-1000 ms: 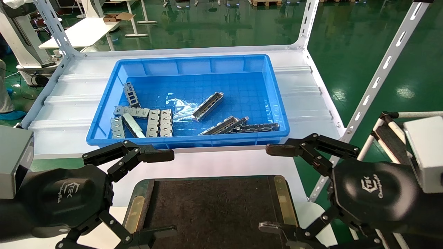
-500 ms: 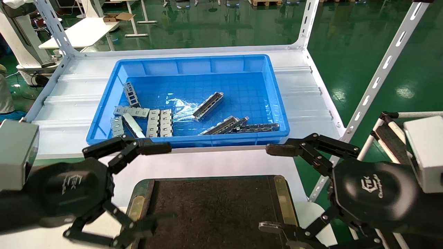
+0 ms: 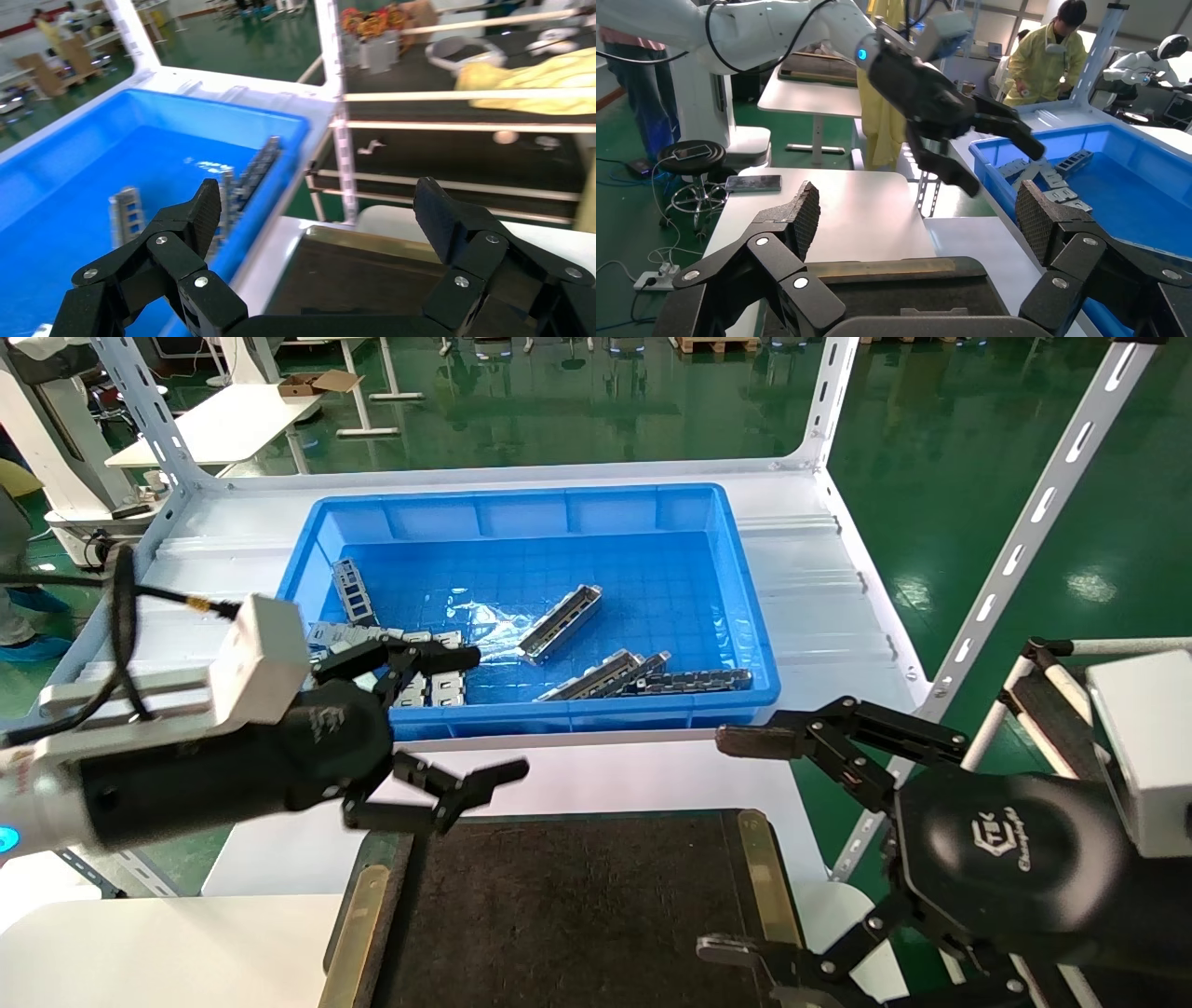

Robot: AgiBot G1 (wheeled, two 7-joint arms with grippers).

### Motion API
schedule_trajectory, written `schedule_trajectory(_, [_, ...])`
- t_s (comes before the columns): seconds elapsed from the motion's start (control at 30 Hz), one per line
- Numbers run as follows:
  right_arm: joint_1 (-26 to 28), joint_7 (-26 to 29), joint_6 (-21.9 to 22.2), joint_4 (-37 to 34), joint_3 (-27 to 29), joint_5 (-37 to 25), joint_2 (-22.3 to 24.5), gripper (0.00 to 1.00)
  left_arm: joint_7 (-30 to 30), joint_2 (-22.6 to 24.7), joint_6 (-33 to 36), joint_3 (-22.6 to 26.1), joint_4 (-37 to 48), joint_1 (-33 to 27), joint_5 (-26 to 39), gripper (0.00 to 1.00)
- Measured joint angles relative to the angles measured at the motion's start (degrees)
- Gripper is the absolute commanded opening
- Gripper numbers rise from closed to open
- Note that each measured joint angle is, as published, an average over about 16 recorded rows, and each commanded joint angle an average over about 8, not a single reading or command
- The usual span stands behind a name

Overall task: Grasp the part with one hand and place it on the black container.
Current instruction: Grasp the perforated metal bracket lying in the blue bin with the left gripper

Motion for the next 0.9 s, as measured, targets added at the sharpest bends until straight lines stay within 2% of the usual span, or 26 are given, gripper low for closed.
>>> schedule_trajectory(0.4, [0.0, -0.01, 0.0, 0.0, -0.01, 0.01, 0.0, 1.0, 1.27, 11.92, -10.02, 4.46, 14.55, -9.42, 10.54, 1.0])
schedule_trajectory(0.9, [0.01, -0.01, 0.01, 0.0, -0.02, 0.02, 0.01, 1.0, 7.92, 26.33, -20.91, 7.12, 40.22, -18.21, 17.0, 1.0])
